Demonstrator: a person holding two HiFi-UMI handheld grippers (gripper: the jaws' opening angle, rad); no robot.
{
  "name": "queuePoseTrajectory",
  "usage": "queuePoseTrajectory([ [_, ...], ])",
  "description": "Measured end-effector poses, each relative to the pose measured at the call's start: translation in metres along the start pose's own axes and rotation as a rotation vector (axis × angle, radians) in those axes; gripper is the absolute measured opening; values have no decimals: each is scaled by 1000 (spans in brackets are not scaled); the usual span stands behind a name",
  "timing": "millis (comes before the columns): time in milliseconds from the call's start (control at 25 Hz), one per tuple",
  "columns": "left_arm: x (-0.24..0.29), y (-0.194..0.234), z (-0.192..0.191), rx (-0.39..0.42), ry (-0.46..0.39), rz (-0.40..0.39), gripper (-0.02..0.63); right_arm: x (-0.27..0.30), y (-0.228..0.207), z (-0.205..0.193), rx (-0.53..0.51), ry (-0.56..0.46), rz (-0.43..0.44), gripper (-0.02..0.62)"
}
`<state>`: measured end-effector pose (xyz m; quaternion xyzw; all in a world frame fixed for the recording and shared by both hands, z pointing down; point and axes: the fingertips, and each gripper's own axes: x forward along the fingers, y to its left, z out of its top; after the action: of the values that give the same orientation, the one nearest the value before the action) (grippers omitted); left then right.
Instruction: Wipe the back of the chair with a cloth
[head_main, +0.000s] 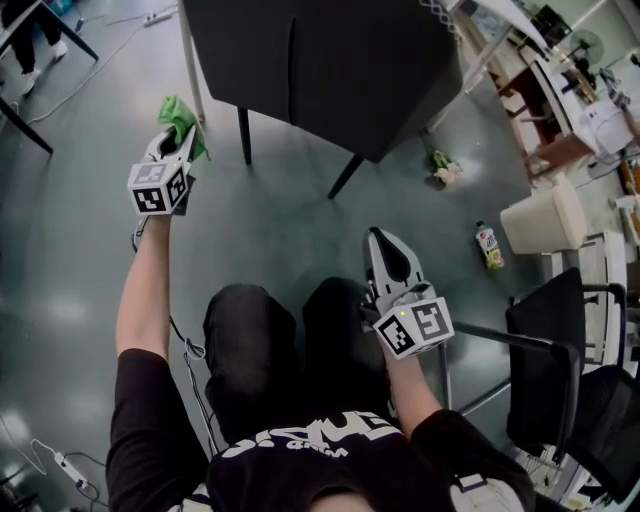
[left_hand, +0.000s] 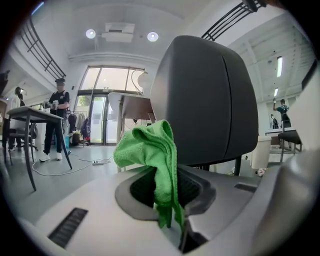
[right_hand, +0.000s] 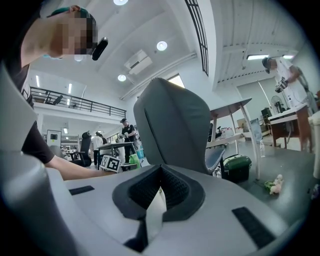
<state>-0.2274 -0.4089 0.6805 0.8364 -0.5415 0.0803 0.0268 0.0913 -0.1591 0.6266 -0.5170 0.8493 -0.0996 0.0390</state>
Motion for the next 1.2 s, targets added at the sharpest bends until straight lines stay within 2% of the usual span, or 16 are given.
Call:
queuePoseTrajectory([
  [160, 22, -9, -2, 10, 31, -14, 64, -2, 1, 1, 5, -7, -7, -3],
  [400, 50, -56, 0, 31, 47, -101, 64, -7, -6, -3, 3, 3, -22, -3],
  [760, 54, -192, 17, 105, -25, -350, 64, -6, -6, -3, -1, 7, -19, -3],
  [840, 53, -219, 19, 100, -36, -388, 64, -7, -7, -2, -3, 7, -21, -3],
  [1000, 48, -257, 22, 42, -49, -453, 64, -10, -11, -2, -7, 7, -30, -3],
  [1200, 40, -322, 23, 102, -55, -575, 64, -17, -15, -5, -4, 10, -43, -3],
])
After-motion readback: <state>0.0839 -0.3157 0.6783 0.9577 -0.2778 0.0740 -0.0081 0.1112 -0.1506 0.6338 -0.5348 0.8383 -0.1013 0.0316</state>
